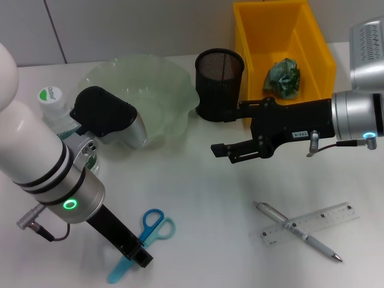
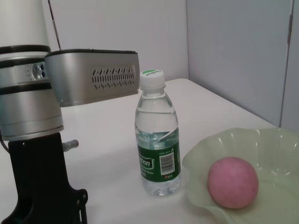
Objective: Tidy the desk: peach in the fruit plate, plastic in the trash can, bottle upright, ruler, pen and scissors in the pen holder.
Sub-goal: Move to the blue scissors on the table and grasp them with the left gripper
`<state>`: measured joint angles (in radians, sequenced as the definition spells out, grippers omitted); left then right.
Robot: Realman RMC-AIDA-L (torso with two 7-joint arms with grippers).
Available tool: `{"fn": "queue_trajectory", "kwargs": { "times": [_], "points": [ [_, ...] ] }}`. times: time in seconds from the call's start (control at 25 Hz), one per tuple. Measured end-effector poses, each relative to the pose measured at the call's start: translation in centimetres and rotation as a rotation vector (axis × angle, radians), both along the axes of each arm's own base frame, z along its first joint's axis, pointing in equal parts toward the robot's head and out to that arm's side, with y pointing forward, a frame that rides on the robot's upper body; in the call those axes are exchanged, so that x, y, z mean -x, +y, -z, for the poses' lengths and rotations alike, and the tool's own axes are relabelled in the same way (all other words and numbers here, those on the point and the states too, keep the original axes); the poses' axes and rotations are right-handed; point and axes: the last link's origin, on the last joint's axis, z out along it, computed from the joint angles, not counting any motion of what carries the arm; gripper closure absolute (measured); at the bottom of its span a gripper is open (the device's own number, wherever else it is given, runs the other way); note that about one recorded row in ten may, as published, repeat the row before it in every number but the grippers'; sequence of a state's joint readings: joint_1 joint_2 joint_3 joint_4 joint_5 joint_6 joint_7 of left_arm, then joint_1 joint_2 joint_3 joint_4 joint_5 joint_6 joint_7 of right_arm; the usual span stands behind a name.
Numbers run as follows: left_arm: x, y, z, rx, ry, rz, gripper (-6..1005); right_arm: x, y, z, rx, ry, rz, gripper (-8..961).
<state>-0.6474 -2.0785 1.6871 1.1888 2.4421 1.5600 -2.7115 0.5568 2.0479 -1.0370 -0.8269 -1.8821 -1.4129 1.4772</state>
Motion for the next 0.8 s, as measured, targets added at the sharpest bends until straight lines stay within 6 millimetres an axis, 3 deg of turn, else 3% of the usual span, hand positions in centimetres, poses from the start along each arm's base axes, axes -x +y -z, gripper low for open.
{"fn": "queue_trajectory", "kwargs": {
  "times": [0.8],
  "points": [
    [-0.53,0.19,-0.3,0.015,0.038,0.009,524,0.1,0.06,0.0,0.0,0.0,-0.003,134]
  ]
}}
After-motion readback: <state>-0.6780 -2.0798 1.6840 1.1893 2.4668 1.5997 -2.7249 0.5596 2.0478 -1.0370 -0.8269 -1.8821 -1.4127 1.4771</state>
